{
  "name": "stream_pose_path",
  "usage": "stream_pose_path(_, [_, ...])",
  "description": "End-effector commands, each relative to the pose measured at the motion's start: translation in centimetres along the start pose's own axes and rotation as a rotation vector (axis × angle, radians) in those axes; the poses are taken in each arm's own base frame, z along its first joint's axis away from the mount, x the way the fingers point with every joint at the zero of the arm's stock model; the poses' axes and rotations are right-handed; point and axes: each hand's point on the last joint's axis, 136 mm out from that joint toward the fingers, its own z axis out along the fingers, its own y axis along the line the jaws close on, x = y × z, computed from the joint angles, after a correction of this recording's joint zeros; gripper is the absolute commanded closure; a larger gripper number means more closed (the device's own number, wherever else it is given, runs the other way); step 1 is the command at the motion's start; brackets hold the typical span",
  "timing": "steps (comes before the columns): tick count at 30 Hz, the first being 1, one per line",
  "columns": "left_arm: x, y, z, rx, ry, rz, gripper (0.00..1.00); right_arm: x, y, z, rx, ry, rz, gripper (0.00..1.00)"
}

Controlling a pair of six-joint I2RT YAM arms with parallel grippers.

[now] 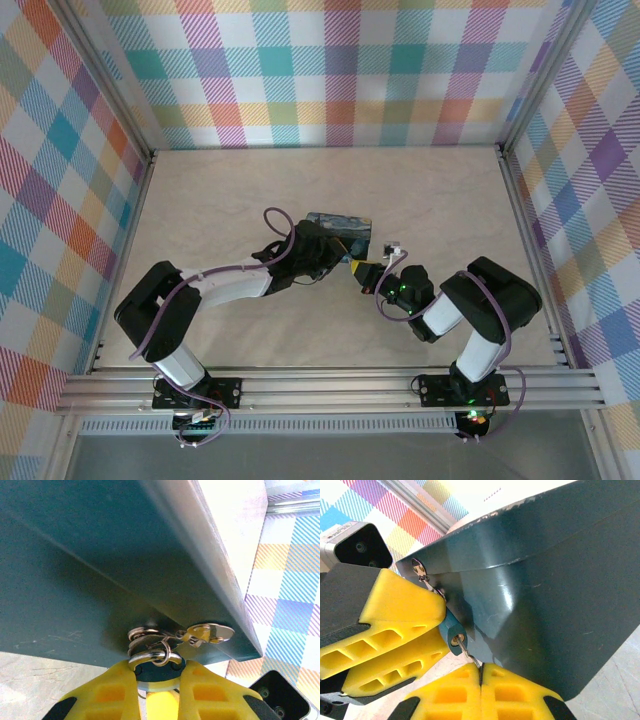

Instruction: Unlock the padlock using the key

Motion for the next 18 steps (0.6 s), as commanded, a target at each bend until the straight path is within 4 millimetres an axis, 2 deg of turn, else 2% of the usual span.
stream_pose_path(1, [2.5,-2.3,0.2,0.052,0.104,0.066,0.84,-1.0,0.8,0.7,-0.036,-0.019,-0.014,1.0])
stream_pose_path(18, [3.2,-0.9,0.9,-0.002,0.126,0.108,0.84,-1.2,1.6,1.4,-0.077,-0.001,-0.02,1.0])
